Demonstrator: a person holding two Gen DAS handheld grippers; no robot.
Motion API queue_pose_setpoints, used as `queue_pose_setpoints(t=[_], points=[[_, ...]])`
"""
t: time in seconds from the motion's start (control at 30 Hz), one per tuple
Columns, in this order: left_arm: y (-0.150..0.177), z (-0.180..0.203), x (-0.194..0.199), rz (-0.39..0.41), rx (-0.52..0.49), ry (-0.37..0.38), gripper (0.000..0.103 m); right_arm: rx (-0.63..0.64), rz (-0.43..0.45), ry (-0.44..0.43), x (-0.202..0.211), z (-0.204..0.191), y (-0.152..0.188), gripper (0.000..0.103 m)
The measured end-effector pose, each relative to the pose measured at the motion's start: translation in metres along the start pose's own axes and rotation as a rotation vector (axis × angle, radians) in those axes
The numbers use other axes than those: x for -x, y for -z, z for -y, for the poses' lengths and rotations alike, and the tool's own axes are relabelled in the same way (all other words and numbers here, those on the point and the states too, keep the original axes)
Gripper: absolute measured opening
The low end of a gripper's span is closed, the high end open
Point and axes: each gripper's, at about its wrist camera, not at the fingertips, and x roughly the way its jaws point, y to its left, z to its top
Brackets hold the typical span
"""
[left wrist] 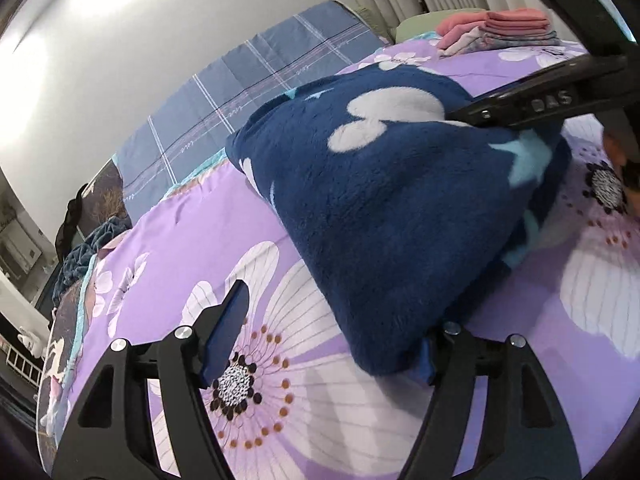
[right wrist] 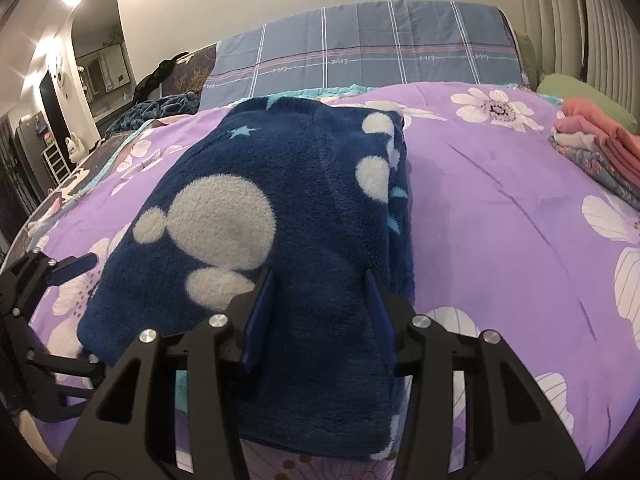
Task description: Fold small clothes
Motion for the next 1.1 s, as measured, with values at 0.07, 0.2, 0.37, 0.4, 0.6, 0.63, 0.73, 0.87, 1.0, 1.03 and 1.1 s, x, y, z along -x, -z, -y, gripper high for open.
queue_pose_setpoints(t=[0.07,0.2,0.37,0.4,0.6,0.63,0.73,0.87,1.0,1.03,1.1], points=[[-0.002,-0.002,0.008,0.002,0.002,0.053,0.067,-0.009,-0.001,-0.005,0.0,0.003,-0.001,0.046],[-0.001,-0.031,0.035,-0.025,0.084,0.369,0.01,-0.024,-0.009,-0.013,0.0,0.007,-0.003,0.046],[-0.029,-0.086,0.062,0.164,0.268,0.462,0.0,-0.032,0.003,-0.001,0.001,0.004,-0.001,0.047],[-0.036,-0.09,0.06,0.191,0.293,0.458,0.0,-0.034,0.004,-0.002,0.002,0.004,-0.001,0.047],[-0.08,-0.065,-0.035,0.086,0.285,0.424,0.008,-0.04,0.003,-0.006,0.002,0.006,-0.002,0.047],[-0.079,-0.052,-0.063,0.013,0.236,0.391,0.008,-0.041,0.003,-0.006,0.002,0.006,-0.002,0.047],[-0.073,-0.052,-0.077,-0.009,0.288,0.417,0.004,-0.036,0.004,-0.001,0.001,0.004,-0.002,0.048],[-0.083,-0.064,-0.058,0.002,0.256,0.446,0.003,-0.027,0.0,-0.013,0.002,0.006,-0.003,0.048],[-0.104,-0.098,-0.05,0.136,0.403,0.532,0.003,-0.058,0.004,-0.043,0.001,0.012,-0.001,0.048],[-0.109,-0.101,-0.052,0.146,0.412,0.526,0.003,-0.058,0.006,-0.043,0.001,0.012,-0.001,0.048],[-0.121,-0.104,-0.072,0.12,0.432,0.525,0.003,-0.055,0.007,-0.037,0.001,0.01,0.0,0.048]])
